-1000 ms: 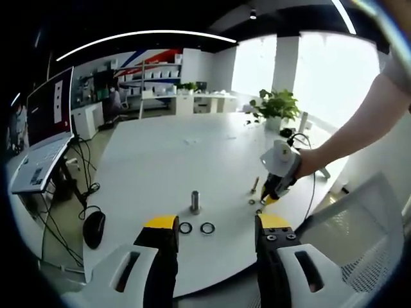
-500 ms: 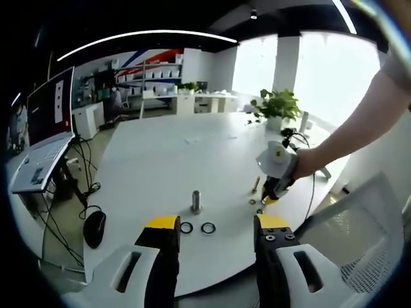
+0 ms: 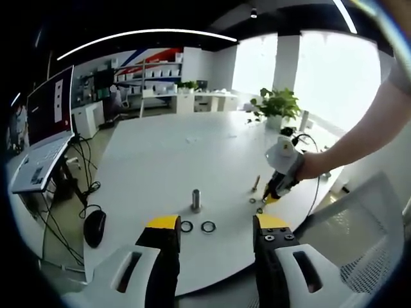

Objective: Place the washer onto the threaded stud by aligning its center hole with the stud, sliding it down to the base, and recovering from edge contact or off-axis alignment until the washer reaches the visible bottom stop.

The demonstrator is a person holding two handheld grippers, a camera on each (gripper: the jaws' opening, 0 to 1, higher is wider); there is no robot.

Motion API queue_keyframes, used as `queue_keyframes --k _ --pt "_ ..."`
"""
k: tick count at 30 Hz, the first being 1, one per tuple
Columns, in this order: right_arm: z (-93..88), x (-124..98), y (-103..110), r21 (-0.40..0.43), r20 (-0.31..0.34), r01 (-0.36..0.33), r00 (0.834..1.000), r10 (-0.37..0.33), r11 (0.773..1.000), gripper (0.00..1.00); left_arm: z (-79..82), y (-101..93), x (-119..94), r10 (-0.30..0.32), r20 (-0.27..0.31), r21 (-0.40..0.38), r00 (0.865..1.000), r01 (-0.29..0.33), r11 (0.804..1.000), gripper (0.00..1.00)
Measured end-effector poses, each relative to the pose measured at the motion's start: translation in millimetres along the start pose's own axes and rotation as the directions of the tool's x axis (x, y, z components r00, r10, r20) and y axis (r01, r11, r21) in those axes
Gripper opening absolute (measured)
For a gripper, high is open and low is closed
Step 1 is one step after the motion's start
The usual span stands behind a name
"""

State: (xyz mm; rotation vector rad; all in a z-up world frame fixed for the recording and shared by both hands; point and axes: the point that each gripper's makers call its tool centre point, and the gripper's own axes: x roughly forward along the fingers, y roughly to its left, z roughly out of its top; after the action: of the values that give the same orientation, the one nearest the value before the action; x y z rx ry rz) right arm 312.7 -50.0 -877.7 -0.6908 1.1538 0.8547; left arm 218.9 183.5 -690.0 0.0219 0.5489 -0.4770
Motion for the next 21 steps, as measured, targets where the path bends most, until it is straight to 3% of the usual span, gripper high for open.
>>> queue_keyframes --k 4,9,14,21 --pt "-1.6 -9 -4 0.067 0.028 -0.006 1.000 0.004 0.998 0.14 0.8 0.5 0 0.002 0.005 -0.003 1.000 -0.002 1.000 0.43" --pt "0.6 -22 -14 0.072 0.054 0.019 0.998 -0.023 0.997 0.14 1.4 0.5 0 0.001 0.007 0.000 1.000 -0.001 1.000 0.43" --pt "13.5 -39 -27 0.076 0.129 0.063 0.989 -0.073 0.995 0.14 0.2 1.9 -1 0.008 0.004 -0.006 1.000 -0.008 1.000 0.43" --pt "19.1 -49 -35 0.069 0.160 0.085 0.983 -0.095 0.994 0.14 -1.8 0.9 -1 0.007 -0.005 -0.002 1.000 -0.007 1.000 0.43"
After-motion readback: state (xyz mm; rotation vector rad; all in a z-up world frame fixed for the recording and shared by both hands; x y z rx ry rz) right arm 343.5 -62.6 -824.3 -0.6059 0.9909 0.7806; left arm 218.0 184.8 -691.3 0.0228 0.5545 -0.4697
